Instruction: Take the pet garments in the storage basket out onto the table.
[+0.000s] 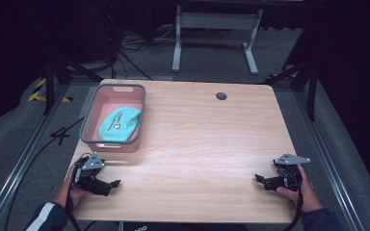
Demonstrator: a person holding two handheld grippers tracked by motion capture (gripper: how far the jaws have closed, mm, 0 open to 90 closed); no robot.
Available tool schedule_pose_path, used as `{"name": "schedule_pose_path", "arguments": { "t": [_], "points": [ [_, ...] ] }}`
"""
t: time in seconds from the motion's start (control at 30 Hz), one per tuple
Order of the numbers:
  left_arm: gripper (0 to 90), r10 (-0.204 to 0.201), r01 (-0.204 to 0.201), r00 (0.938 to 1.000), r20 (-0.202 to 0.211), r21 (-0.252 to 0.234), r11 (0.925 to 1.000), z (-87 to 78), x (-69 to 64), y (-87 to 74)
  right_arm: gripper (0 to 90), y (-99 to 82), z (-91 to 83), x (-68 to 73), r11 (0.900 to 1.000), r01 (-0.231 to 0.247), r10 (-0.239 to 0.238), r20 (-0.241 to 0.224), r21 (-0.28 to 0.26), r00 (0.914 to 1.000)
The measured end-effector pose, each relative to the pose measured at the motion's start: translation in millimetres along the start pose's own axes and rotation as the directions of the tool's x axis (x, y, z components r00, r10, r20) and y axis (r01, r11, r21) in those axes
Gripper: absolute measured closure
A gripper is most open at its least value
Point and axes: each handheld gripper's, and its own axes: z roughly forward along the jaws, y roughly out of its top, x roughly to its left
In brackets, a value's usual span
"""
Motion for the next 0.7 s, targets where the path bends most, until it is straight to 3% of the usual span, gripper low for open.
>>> {"name": "schedule_pose_path", "arguments": {
  "t": [0.53, 0.63, 0.7],
  "points": [
    [2.7, 0.004, -0.004, 1.0, -0.003, -0.008, 1.0, -1.7, -1.5, -1.3, 0.7, 0.2, 0.3, 0.1, 1.0, 0.0, 0.0, 0.0, -0.002, 1.0],
    [2.8, 0.015, -0.015, 0.9999, 0.004, 0.011, 0.9998, -2.2, -0.3, 0.8, 0.6, 0.4, 0.4, 0.1, 1.0, 0.0, 0.0, -0.001, -0.001, 1.0],
    [4.1, 0.0, 0.0, 1.0, -0.002, 0.015, 0.9999, -2.4, -0.6, 2.2, 0.7, 0.4, 0.4, 0.1, 1.0, 0.0, 0.0, 0.0, -0.002, 1.0]
  ]
}}
